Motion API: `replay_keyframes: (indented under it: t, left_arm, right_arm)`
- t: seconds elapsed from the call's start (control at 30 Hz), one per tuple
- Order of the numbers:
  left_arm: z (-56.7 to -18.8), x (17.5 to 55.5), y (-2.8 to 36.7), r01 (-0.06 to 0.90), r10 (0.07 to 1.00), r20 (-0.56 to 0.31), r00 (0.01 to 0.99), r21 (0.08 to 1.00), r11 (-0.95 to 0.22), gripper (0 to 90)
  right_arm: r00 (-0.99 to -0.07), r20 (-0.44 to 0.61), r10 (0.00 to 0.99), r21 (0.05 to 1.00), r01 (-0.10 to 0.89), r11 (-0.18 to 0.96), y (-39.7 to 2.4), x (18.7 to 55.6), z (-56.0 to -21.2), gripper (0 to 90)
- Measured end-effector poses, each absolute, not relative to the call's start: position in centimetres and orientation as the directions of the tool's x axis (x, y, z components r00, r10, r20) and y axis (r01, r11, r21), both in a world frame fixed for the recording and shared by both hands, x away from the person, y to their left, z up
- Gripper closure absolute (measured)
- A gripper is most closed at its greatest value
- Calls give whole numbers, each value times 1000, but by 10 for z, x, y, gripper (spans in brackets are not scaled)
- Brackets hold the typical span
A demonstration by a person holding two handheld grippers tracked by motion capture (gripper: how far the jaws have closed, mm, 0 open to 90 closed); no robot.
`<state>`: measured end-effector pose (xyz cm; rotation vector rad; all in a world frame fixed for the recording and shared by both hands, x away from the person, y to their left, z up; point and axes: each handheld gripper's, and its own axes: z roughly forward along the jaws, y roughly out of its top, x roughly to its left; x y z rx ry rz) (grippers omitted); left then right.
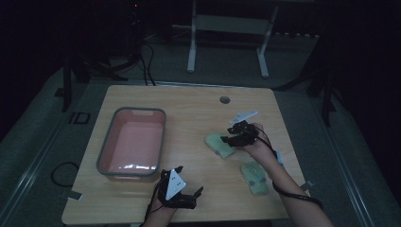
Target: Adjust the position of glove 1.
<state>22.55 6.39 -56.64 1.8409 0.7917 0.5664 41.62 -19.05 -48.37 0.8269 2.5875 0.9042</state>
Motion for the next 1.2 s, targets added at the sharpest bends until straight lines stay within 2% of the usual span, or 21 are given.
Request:
replay_keyframes:
  t: [0.23,0.27,0.57,0.8,0.93,1.2]
  left_arm:
    - [-566,226,63,265,735,28,677,923,-279,19]
    - [-566,226,64,265,735,27,677,923,-279,19]
    - [-566,226,63,266,735,30,677,922,-283,19]
    - [-566,225,63,256,728,38,684,922,-289,19]
    - [-566,225,62,258,729,44,683,920,-297,19]
    - [-566,224,61,256,732,53,679,918,-304,20]
  right_arm:
    - [-828,-52,558,603,419,679,-182,424,-503,523]
    - [-839,-47,542,585,417,695,-179,428,-511,546]
    - [-836,-19,548,546,451,706,-175,434,-533,571]
    - [-817,-48,575,559,455,693,-172,430,-536,666]
    - [-789,-54,612,562,482,672,-168,425,-536,772]
    - [-752,-66,655,531,530,661,-159,422,-533,823]
